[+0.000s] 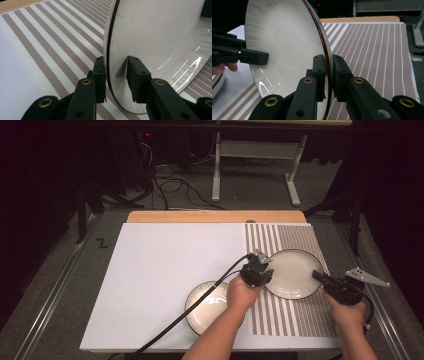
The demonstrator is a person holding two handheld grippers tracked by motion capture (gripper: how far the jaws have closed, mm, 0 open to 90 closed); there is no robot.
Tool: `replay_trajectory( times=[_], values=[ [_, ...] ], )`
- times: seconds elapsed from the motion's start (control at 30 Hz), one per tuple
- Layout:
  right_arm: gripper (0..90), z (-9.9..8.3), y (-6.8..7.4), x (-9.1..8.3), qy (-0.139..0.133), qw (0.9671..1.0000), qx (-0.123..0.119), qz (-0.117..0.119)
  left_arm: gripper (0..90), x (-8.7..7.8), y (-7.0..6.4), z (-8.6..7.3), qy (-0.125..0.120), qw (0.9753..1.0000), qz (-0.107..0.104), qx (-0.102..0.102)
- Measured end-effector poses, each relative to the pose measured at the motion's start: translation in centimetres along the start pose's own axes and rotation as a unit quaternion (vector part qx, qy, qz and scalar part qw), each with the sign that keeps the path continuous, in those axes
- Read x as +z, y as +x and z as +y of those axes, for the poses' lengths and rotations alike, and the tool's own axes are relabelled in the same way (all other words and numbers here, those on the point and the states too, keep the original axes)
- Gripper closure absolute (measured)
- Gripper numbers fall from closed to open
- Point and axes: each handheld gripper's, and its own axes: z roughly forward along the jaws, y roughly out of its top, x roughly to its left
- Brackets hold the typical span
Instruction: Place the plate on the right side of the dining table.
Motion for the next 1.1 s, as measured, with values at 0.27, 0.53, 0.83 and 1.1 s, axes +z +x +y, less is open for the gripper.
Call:
replay_trajectory(
  times=[0.27,0.53,0.83,1.1],
  values=[
    [83.7,-0.1,-0.5,0.2,0.0,0.9999,0.011,0.004,70.5,0.2,0.0,0.1,0.005,1.0,0.003,-0.001],
    [83.5,-0.2,-0.9,0.8,0.004,0.9998,0.018,0.001,70.1,0.7,0.2,0.6,0.018,0.9997,0.007,-0.014],
    [83.3,-0.3,-1.3,1.3,0.011,0.9996,0.027,0.001,69.2,1.1,0.4,1.0,0.035,0.9989,0.012,-0.028],
    [83.5,-0.4,-1.4,1.7,0.018,0.9993,0.032,0.005,68.1,1.4,0.7,1.0,0.04,0.9982,0.02,-0.04]
  ],
)
